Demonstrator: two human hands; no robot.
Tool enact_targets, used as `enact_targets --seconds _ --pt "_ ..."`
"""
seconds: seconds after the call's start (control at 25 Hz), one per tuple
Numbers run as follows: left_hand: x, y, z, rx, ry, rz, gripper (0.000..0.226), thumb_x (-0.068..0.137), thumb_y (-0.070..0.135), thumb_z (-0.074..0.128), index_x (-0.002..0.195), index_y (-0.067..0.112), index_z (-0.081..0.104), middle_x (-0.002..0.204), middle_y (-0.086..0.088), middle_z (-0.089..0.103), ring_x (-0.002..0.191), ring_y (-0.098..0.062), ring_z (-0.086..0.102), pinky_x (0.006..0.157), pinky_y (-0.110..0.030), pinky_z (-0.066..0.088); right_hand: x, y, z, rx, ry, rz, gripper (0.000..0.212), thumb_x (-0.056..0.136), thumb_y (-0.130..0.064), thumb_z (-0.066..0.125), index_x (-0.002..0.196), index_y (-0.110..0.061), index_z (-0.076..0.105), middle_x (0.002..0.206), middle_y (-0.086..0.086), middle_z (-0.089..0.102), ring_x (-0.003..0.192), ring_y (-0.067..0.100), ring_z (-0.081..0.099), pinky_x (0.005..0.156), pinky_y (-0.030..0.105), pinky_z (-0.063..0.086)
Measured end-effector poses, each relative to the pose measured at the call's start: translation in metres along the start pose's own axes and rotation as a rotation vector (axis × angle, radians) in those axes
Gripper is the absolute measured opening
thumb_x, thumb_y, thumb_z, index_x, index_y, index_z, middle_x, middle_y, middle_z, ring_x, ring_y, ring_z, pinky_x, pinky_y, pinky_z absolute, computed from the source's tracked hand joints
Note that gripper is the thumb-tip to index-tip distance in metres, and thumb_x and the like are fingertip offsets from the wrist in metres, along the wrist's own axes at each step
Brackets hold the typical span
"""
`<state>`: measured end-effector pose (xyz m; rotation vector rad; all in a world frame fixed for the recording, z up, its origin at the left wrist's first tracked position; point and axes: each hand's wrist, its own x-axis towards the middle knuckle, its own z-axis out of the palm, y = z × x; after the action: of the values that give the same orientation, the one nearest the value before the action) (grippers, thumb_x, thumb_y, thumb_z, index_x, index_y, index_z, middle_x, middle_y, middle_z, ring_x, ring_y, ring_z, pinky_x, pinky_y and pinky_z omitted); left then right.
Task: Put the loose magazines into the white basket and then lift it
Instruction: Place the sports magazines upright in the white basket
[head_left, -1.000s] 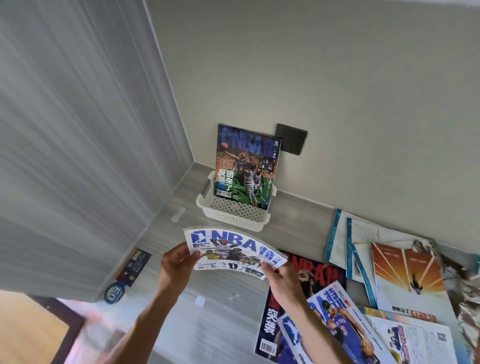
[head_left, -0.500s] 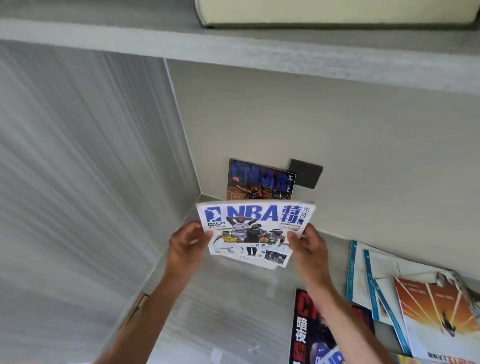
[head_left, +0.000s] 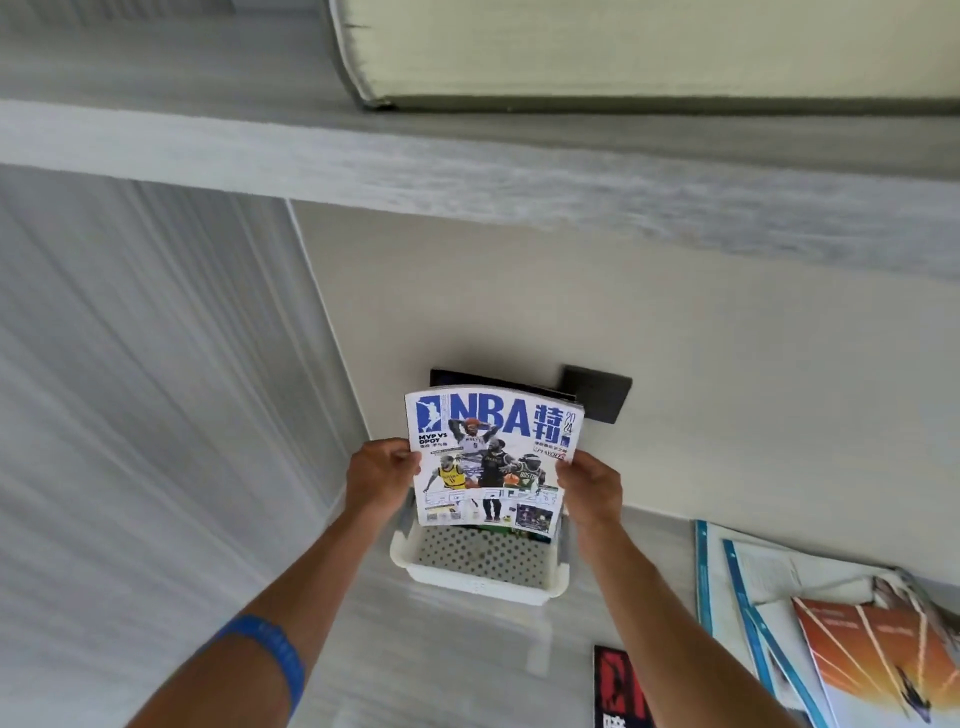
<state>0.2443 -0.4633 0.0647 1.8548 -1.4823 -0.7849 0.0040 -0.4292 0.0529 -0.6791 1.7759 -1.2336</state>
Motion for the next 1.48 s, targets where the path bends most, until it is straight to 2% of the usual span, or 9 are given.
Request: enact_targets --seconds 0.16,0.4,0.56,0.68,0.88,1.0,1.12,1.24,1.48 --pt "-0.001 -0.011 0.012 0.070 -0.093 -0.022 0.011 0.087 0.019 0.067 0.085 0.017 0.078 0.080 0.002 0.076 0.071 -0.010 0.069 0.070 -0.022 0.052 0.007 0.018 -0.003 -0.083 -0.028 0.045 0.016 0.089 -0.018 0.059 0.095 -0.020 0.074 0.076 -0.009 0.075 0.064 0.013 0.065 0.070 0.038 0.057" --pt "0.004 -0.009 0.018 -0.067 -0.165 -0.193 0.015 0.087 0.012 0.057 0.090 0.019 0.070 0.095 -0.002 0.073 0.081 -0.017 0.067 0.079 -0.032 0.054 0.008 -0.005 -0.002 0.021 -0.157 -0.040 0.037 0.086 0.004 0.058 0.121 -0.007 0.060 0.114 0.012 0.069 0.103 0.036 0.066 0.092 0.048 0.052" --pt "-0.015 0.001 0.019 -0.169 -0.245 -0.177 0.023 0.087 0.015 0.061 0.110 0.018 0.060 0.112 -0.002 0.065 0.095 -0.022 0.065 0.072 -0.032 0.054 -0.014 -0.010 -0.018 0.058 -0.213 -0.009 0.064 0.084 0.010 0.057 0.141 -0.016 0.041 0.124 0.000 0.056 0.104 0.025 0.062 0.073 0.023 0.052" --pt "-0.077 0.002 0.037 -0.347 -0.234 -0.186 0.043 0.088 0.006 0.061 0.128 0.018 0.055 0.118 -0.006 0.062 0.101 -0.021 0.064 0.067 -0.025 0.049 -0.046 0.009 -0.056 0.065 -0.259 0.059 0.062 0.081 0.005 0.062 0.136 -0.020 0.048 0.126 -0.002 0.057 0.099 0.017 0.063 0.081 0.025 0.051" --pt "-0.226 -0.008 0.102 -0.308 -0.494 -0.164 0.034 0.087 -0.002 0.060 0.114 0.018 0.065 0.109 -0.001 0.069 0.096 -0.011 0.065 0.076 -0.021 0.047 -0.127 0.106 -0.154 0.091 -0.225 0.317 0.042 0.084 0.012 0.057 0.116 -0.016 0.060 0.131 0.009 0.058 0.093 0.012 0.060 0.075 0.031 0.052" --pt "-0.299 -0.014 0.151 -0.273 -0.599 -0.192 0.028 0.085 -0.012 0.057 0.103 0.004 0.069 0.091 -0.009 0.073 0.071 0.002 0.066 0.062 -0.011 0.048 -0.162 0.161 -0.220 0.021 -0.142 0.399 0.036 0.084 0.010 0.058 0.106 -0.019 0.063 0.124 0.009 0.062 0.086 0.013 0.060 0.069 0.029 0.047" --pt "-0.359 -0.003 0.192 -0.304 -0.715 -0.333 0.023 0.083 -0.013 0.059 0.087 0.006 0.071 0.075 -0.016 0.070 0.062 -0.014 0.061 0.054 -0.022 0.046 -0.176 0.195 -0.284 -0.059 -0.101 0.383 0.032 0.081 0.007 0.060 0.101 -0.017 0.068 0.117 0.010 0.067 0.094 0.017 0.062 0.066 0.022 0.044" --pt "-0.398 0.010 0.216 -0.237 -0.759 -0.441 0.019 0.083 0.000 0.062 0.081 0.016 0.070 0.062 -0.002 0.064 0.061 -0.019 0.053 0.061 -0.028 0.039 -0.179 0.220 -0.339 -0.417 -0.194 0.322 0.035 0.082 -0.008 0.060 0.115 -0.019 0.064 0.113 -0.001 0.063 0.100 0.017 0.061 0.073 0.023 0.045" --pt "-0.447 0.009 0.232 -0.223 -0.642 -0.887 0.027 0.075 0.016 0.074 0.098 0.016 0.059 0.104 -0.012 0.063 0.102 -0.029 0.060 0.074 -0.035 0.052 -0.170 0.255 -0.408 -1.180 -0.150 0.160 0.081 0.077 -0.043 0.066 0.145 -0.023 0.027 0.143 0.002 0.043 0.125 0.027 0.047 0.096 0.042 0.045"
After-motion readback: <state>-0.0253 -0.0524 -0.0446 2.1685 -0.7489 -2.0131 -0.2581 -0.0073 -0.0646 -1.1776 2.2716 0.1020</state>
